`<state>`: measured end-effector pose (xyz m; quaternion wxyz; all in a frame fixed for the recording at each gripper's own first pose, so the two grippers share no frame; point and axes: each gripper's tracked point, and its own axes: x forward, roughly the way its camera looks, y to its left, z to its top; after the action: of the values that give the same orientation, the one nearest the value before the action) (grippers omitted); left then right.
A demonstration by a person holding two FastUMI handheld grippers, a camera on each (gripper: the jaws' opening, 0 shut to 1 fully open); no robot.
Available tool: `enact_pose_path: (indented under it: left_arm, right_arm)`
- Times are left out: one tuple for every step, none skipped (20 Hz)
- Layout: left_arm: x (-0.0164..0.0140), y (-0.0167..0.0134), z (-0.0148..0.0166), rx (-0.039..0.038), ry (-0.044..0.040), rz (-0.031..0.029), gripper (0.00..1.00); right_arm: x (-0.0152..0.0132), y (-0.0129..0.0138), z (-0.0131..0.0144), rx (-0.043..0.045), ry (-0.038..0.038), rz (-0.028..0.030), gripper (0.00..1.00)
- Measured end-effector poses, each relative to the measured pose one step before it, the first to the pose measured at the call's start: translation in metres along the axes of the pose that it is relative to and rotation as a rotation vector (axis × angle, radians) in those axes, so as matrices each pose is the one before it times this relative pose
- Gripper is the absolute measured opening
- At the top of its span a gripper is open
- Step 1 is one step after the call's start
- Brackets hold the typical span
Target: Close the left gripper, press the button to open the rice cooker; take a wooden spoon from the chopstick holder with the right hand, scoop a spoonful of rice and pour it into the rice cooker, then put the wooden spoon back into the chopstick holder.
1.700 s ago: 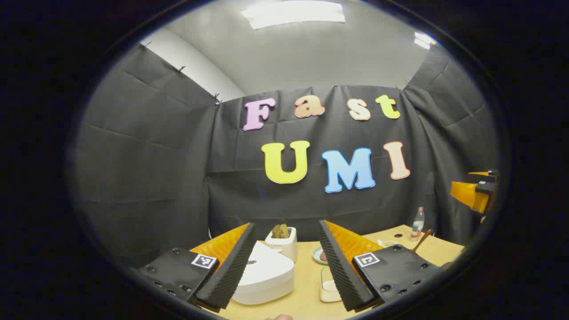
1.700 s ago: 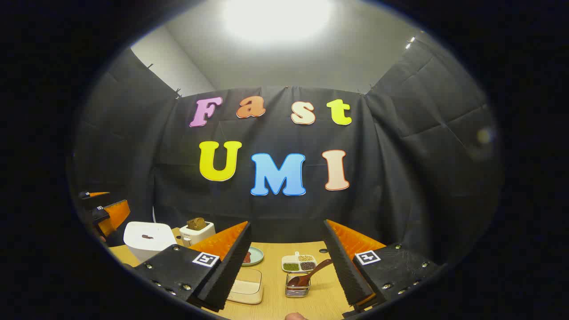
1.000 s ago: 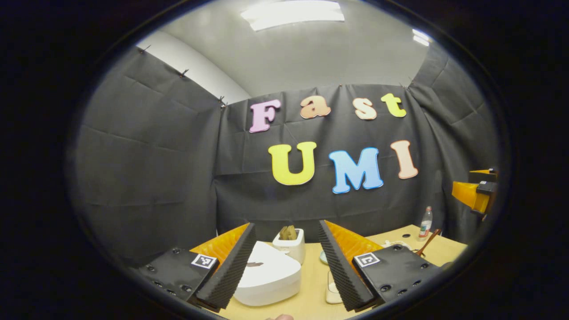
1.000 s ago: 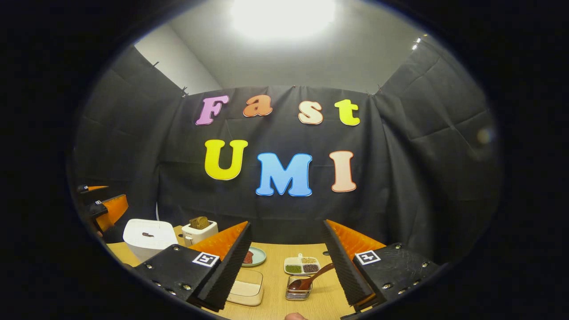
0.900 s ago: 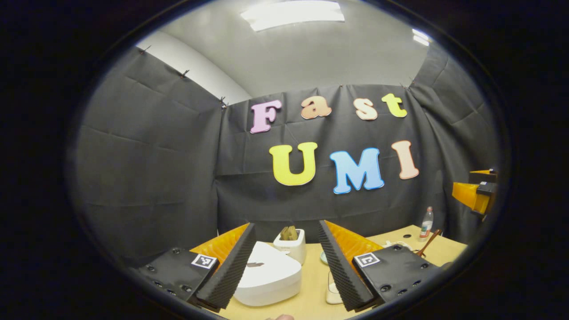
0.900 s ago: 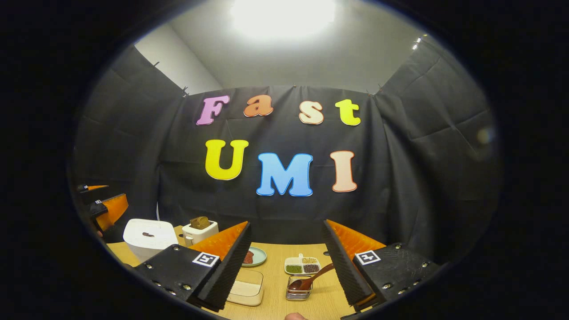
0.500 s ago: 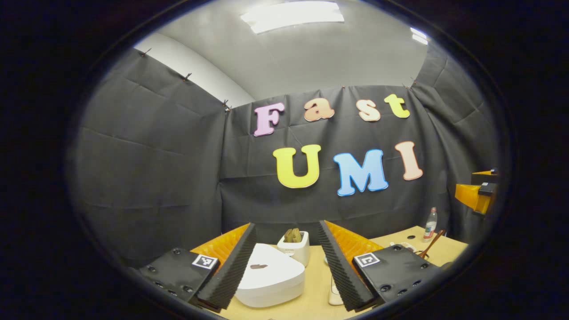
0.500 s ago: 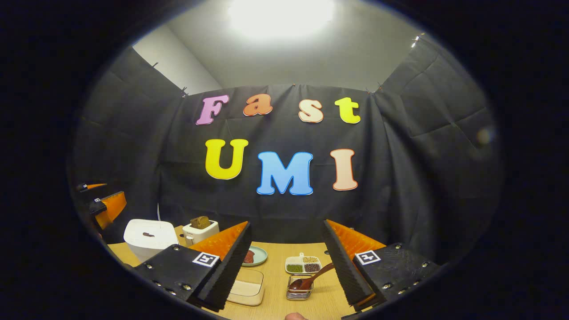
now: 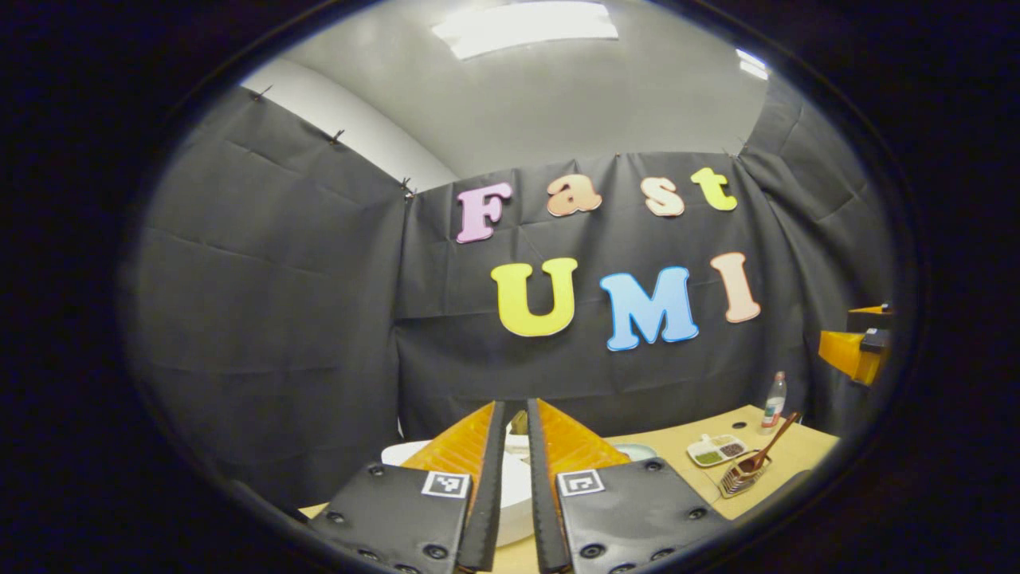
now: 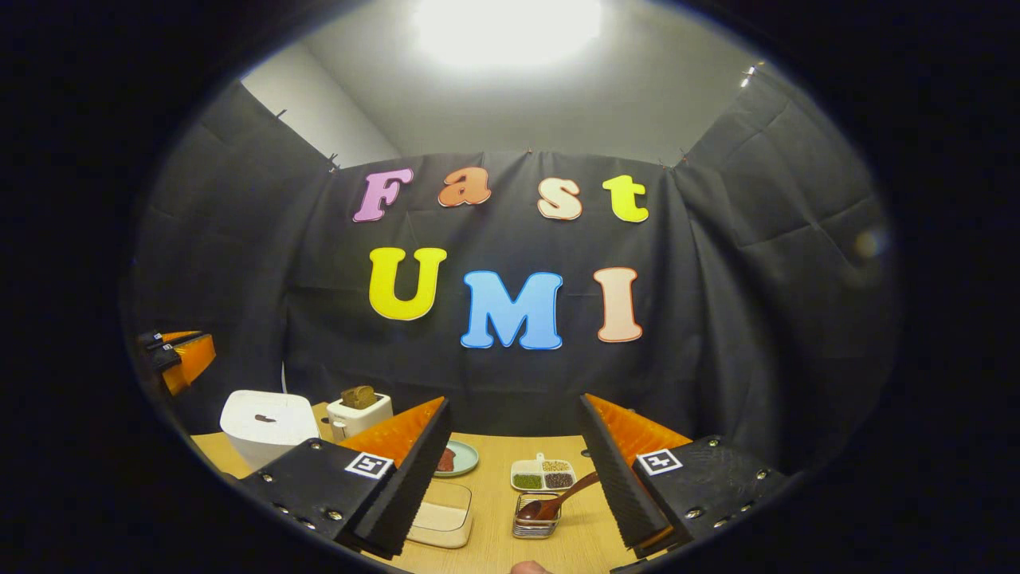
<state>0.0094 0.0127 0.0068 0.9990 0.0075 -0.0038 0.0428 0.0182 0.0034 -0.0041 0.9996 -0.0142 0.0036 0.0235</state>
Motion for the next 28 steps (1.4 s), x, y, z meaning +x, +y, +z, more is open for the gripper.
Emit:
enact_pose_path:
  left_arm:
    - [0.00342, -0.00122, -0.00231, -0.00223, 0.00679, 0.00691, 0.19]
    - [-0.00062, 0.0038, -0.00172, -0.00414, 0.00157, 0.00708, 0.16]
    - [0.00477, 0.00091, -0.00088, -0.00168, 0.00756, -0.00033, 0.07]
    - [0.0035, 0.00149, -0.00594, -0.00072, 0.00279, 0.00515, 0.11]
    - [-0.00103, 0.00367, 0.00142, -0.00287, 0.00219, -0.0021, 0.12]
    - [0.00123, -0.0002, -0.00201, 0.00384, 0.00286, -0.0056, 0.09]
    - [0.00416, 0.00308, -0.00257, 0.00399, 0.00104, 0.00092, 0.09]
    - [0.0053, 0.00214, -0.00141, -0.00198, 0.00395, -0.0028, 0.09]
    - [0.00501, 0.0027, -0.00462, -0.00747, 0.0095, -0.00049, 0.07]
    - [0.00722, 0.0041, -0.00502, -0.01241, 0.01424, 0.0025, 0.09]
    - [0.00678, 0.00502, -0.00727, -0.01333, 0.01826, 0.00393, 0.1]
    - [0.0089, 0.00571, -0.00516, -0.01566, 0.01854, 0.00729, 0.1]
    - [0.0065, 0.00783, -0.00849, -0.01755, 0.01688, 0.0083, 0.09]
    - [0.00846, 0.00683, -0.00464, -0.01662, 0.01368, 0.00674, 0.1]
    - [0.00876, 0.00726, -0.00533, -0.01312, 0.01118, 0.0074, 0.1]
    - [0.0089, 0.00808, -0.00463, -0.00879, 0.01066, 0.00821, 0.09]
    - [0.00993, 0.00783, -0.00443, -0.00858, 0.00994, 0.00759, 0.12]
    - [0.00965, 0.0073, -0.00773, -0.00957, 0.0123, 0.00515, 0.12]
    - [0.0088, 0.00631, -0.00665, -0.01138, 0.01834, 0.00471, 0.12]
    - [0.00786, 0.00539, -0.00709, -0.01377, 0.01576, 0.0036, 0.12]
    - [0.00787, 0.00376, -0.00608, -0.01227, 0.01673, 0.00041, 0.12]
    - [0.00753, 0.0023, -0.00771, -0.00517, 0.01782, 0.0001, 0.1]
    - [0.00747, 0.00245, -0.00604, 0.00447, 0.01433, -0.00364, 0.1]
    - [0.00508, 0.00073, -0.00518, 0.00881, 0.01081, -0.00756, 0.07]
    - [0.00707, 0.00031, -0.00458, 0.00884, 0.01073, -0.01035, 0.08]
    - [0.00683, -0.00206, -0.00962, 0.01059, 0.02026, -0.01042, 0.1]
    - [0.00614, -0.00009, -0.00748, 0.00293, 0.01737, -0.00424, 0.07]
    - [0.00594, -0.00094, -0.0084, -0.0004, 0.01825, -0.00618, 0.1]
  right_arm:
    - [-0.00015, 0.00069, -0.00083, -0.00022, 0.00088, 0.00011, 0.95]
    - [0.00083, -0.00027, -0.00046, -0.00139, 0.00154, -0.0011, 0.95]
    - [-0.00131, -0.00011, -0.00085, -0.0022, 0.00136, -0.00122, 0.95]
    - [0.00059, -0.0002, 0.0003, -0.00123, -0.00014, -0.00305, 0.95]
    - [0.00019, 0.00021, 0.00038, -0.00035, 0.0002, -0.00193, 0.95]
    - [-0.00005, 0.00025, 0.0003, -0.00107, 0.00038, -0.00272, 0.95]
    - [0.00049, -0.00065, -0.00077, -0.00156, 0.00078, -0.0044, 0.95]
    - [0.00092, 0.00039, -0.00058, -0.00156, 0.00217, -0.00354, 0.95]
    - [-0.00156, 0.00045, -0.00101, -0.00173, 0.00304, -0.00383, 0.95]
    - [-0.00058, -0.00029, 0.00026, -0.00213, 0.00193, -0.00571, 0.95]
    - [-0.00127, -0.00066, -0.00154, -0.0023, 0.00219, -0.00662, 0.95]
    - [-0.00041, -0.00058, -0.00117, -0.00293, 0.00386, -0.00672, 0.95]
    - [-0.00037, -0.00107, -0.00143, -0.00416, 0.00319, -0.00751, 0.95]
    - [-0.00099, -0.00159, -0.00012, -0.00483, 0.00342, -0.00888, 0.95]
    - [-0.00104, -0.00163, -0.00098, -0.0047, 0.00374, -0.00942, 0.95]
    - [-0.00134, -0.00181, -0.00064, -0.00349, 0.00343, -0.00983, 0.95]
    - [-0.00183, -0.00121, -0.00087, -0.00291, 0.00314, -0.01015, 0.95]
    - [-0.00051, -0.0022, 0.00018, -0.00246, 0.00332, -0.01049, 0.95]
    - [-0.00086, -0.00188, -0.00088, -0.00188, 0.00294, -0.01015, 0.95]
    - [-0.00149, -0.00206, -0.00034, -0.00277, 0.00313, -0.00994, 0.95]
    - [-0.00137, -0.00141, -0.00235, -0.00356, 0.00357, -0.00955, 0.95]
    - [-0.00127, -0.00162, -0.00042, -0.00361, 0.00401, -0.01002, 0.95]
    - [-0.0014, -0.00164, -0.00168, -0.00235, 0.00463, -0.00954, 0.95]
    - [-0.00223, -0.00084, -0.00254, -0.00154, 0.00585, -0.00795, 0.95]
    - [-0.00126, -0.00147, -0.0025, -0.00179, 0.00634, -0.00831, 0.95]
    - [-0.00144, -0.00174, -0.00143, -0.00162, 0.00636, -0.0089, 0.95]
    - [-0.00207, -0.00113, -0.00193, -0.00079, 0.00698, -0.00805, 0.95]
    - [-0.00118, -0.00141, -0.00184, -0.0004, 0.00564, -0.00777, 0.95]
